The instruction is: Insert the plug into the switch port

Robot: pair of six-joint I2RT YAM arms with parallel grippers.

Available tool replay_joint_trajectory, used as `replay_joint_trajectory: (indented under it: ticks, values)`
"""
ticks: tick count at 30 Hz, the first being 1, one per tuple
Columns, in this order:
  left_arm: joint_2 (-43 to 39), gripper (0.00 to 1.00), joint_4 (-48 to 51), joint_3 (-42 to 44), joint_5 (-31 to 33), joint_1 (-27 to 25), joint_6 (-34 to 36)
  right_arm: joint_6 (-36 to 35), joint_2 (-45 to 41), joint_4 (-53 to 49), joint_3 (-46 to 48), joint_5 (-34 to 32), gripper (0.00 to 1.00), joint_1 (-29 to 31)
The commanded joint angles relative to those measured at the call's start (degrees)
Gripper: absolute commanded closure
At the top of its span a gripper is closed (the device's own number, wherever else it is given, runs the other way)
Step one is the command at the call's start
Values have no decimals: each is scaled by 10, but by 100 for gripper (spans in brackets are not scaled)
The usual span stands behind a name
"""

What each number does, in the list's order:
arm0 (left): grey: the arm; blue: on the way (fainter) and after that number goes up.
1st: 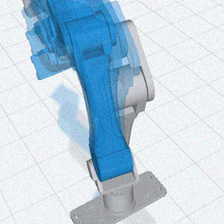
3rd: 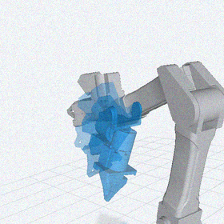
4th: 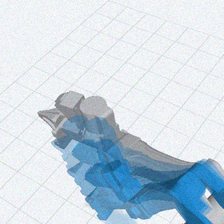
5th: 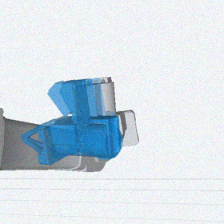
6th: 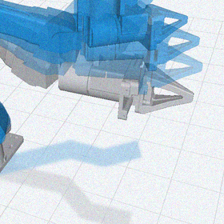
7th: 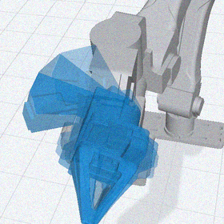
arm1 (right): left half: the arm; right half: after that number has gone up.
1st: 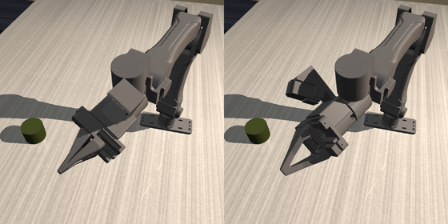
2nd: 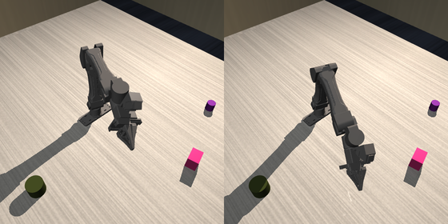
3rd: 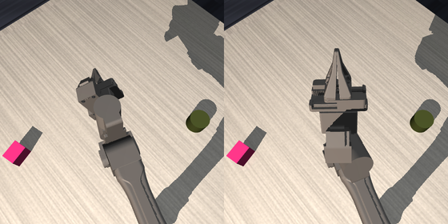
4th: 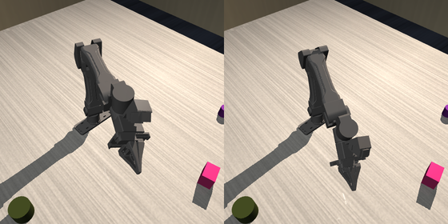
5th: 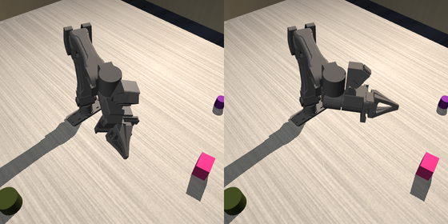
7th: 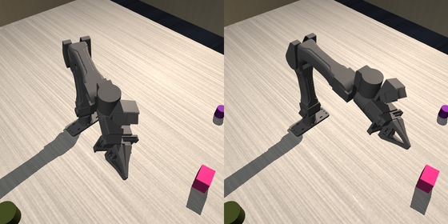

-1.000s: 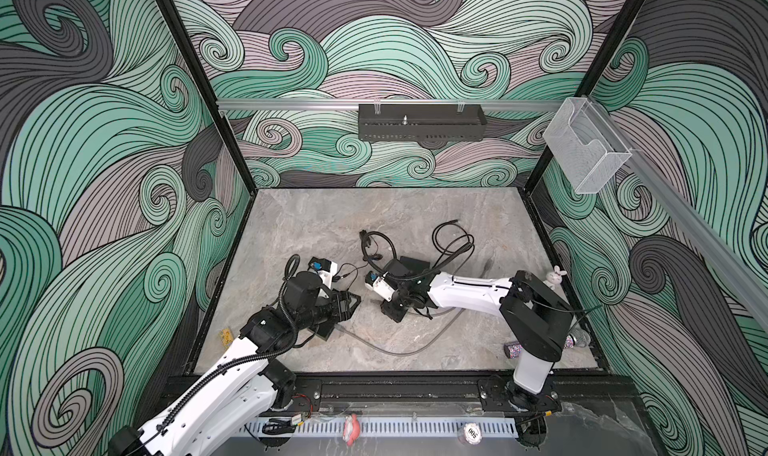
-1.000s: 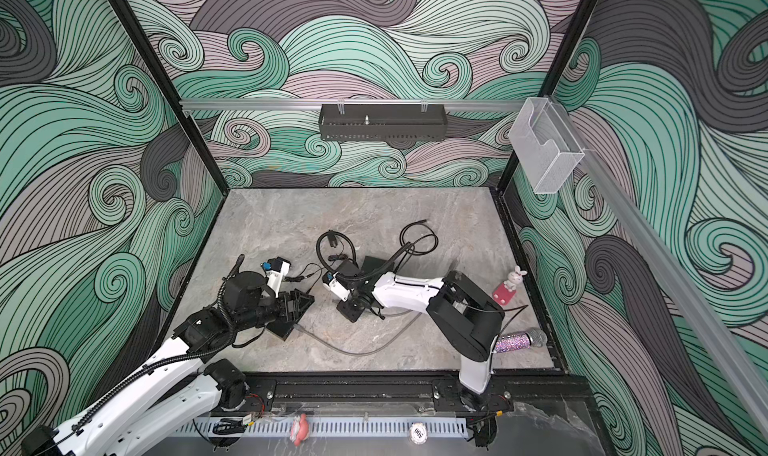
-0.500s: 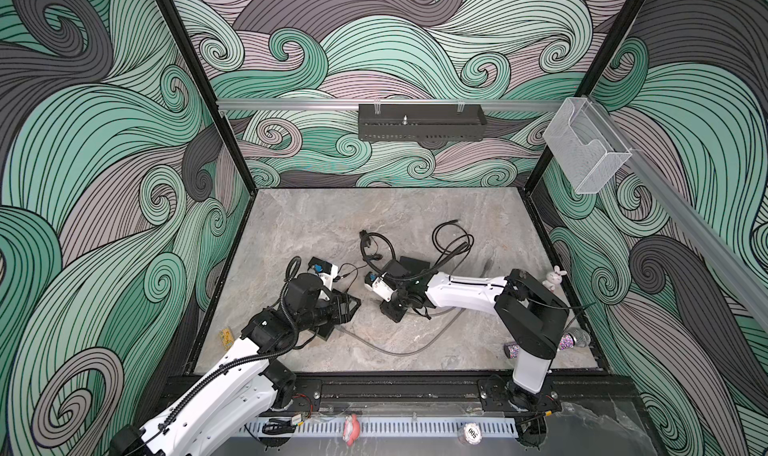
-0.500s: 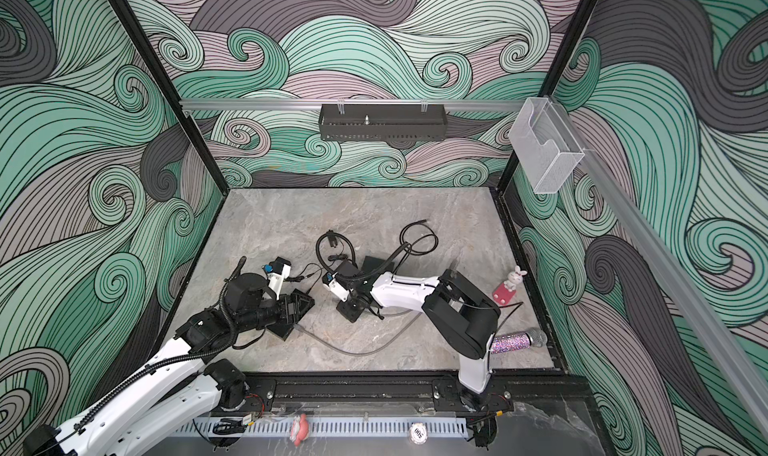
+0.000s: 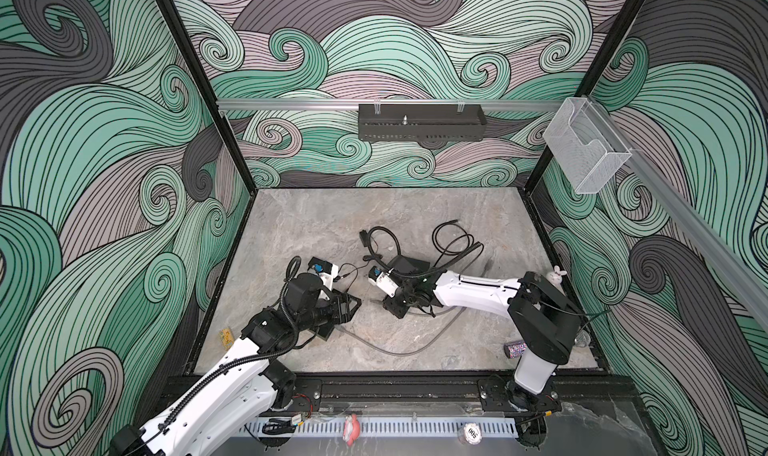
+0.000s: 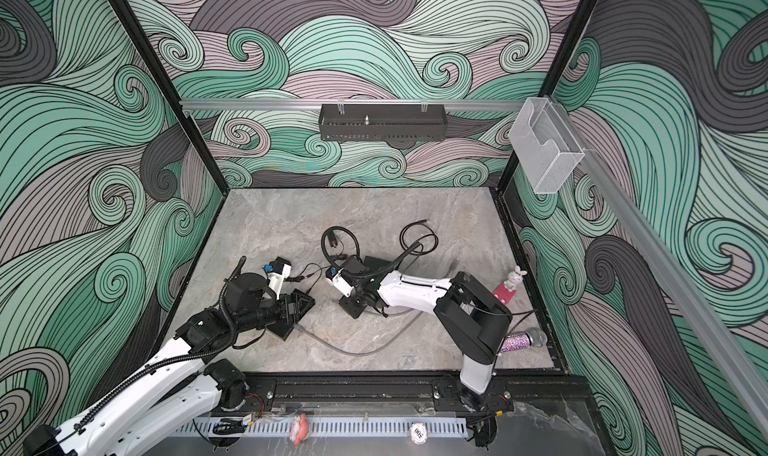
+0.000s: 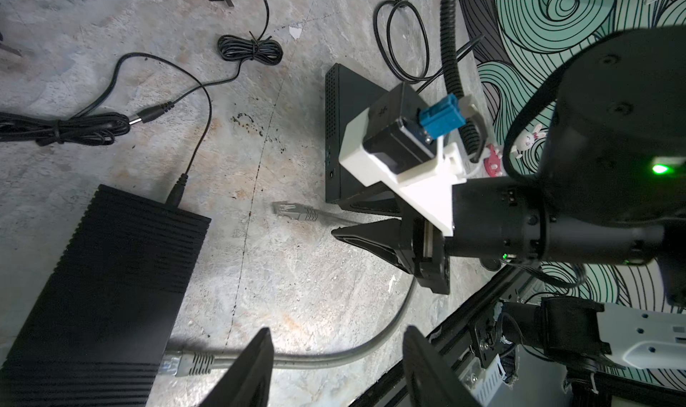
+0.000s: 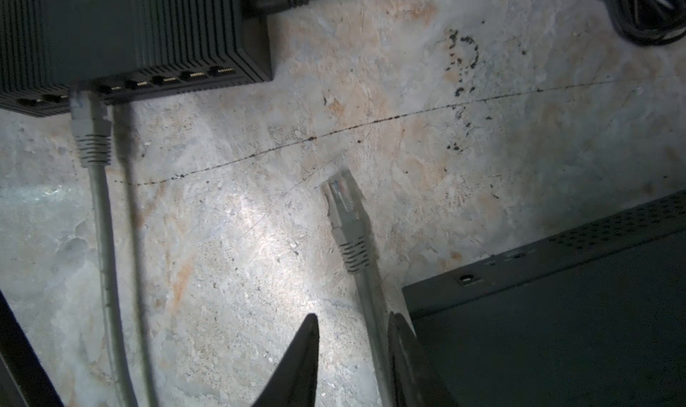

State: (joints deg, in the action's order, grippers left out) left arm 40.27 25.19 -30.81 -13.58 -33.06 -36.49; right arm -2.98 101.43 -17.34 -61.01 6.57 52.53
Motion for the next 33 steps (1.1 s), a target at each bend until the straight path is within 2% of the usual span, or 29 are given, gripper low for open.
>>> replay_joint_trajectory:
  ticks: [1,11,21,28,29,33]
  values:
    - [-3,42,-7,1,-6,3,1,-4,19,-3,-5,19,66,-6]
    - [-7,42,-2,0,-5,3,1,-11,68,-19,-38,43,67,-8]
    - [-3,42,-5,0,-6,3,0,-8,47,-2,-10,57,76,-7]
    - [1,43,-10,0,-11,3,-2,-3,32,13,17,77,77,-7]
    - [1,43,-12,1,-12,3,-3,-2,29,19,21,83,78,-8]
    - [-1,43,-16,0,-17,3,-4,-6,19,28,32,95,97,-7]
